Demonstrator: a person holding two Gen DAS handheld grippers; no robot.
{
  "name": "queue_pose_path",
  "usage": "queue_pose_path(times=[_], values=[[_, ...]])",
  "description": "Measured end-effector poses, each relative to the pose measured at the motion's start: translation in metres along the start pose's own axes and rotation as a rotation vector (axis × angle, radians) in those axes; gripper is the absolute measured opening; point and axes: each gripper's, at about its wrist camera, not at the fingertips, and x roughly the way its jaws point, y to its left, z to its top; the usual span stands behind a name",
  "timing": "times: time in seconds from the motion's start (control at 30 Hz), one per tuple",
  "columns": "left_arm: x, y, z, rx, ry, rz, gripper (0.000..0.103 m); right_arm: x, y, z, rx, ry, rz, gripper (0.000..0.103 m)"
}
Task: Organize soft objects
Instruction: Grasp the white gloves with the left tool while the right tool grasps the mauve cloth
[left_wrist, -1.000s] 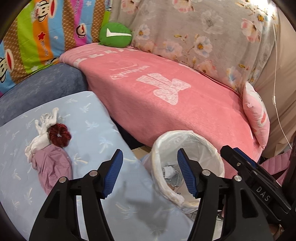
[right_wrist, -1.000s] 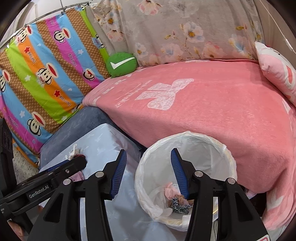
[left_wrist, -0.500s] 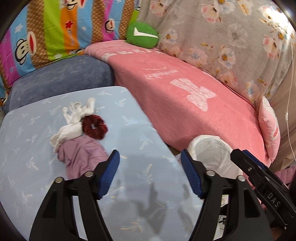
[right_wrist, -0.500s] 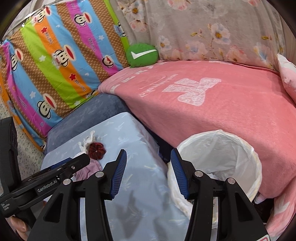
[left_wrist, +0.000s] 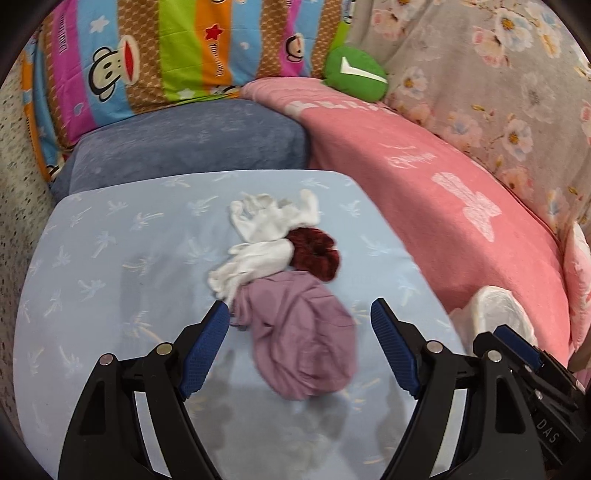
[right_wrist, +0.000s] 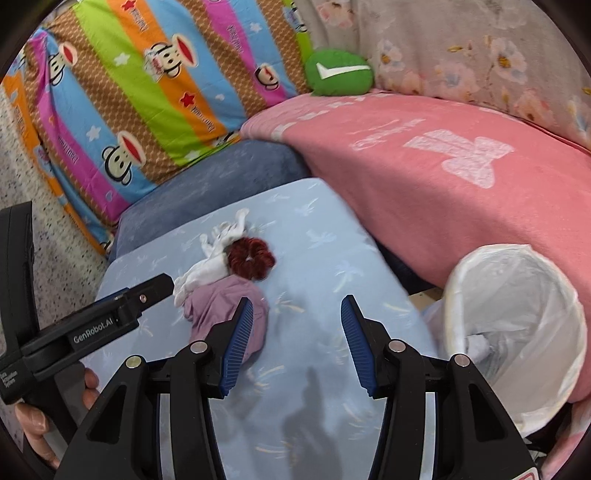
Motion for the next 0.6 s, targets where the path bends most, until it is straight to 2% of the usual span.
queue_pose_path(times=[0.13, 0.33, 0.6], values=[[0.014, 0.023, 0.004, -0.007, 0.011, 0.048, 0.084, 0.026, 0.019, -0.003, -0.025, 0.044, 0.011, 0.051], [0.043, 0.048, 0.013, -0.029, 0.049, 0.061, 0.085, 0.067, 0.041, -0.011, -0.044, 0.111, 0.024, 0.051], [0.083, 0.052, 0.022, -0.016, 0.093, 0.033, 0.084, 0.118, 0.052, -0.016, -0.052, 0.181, 0.02, 0.051]])
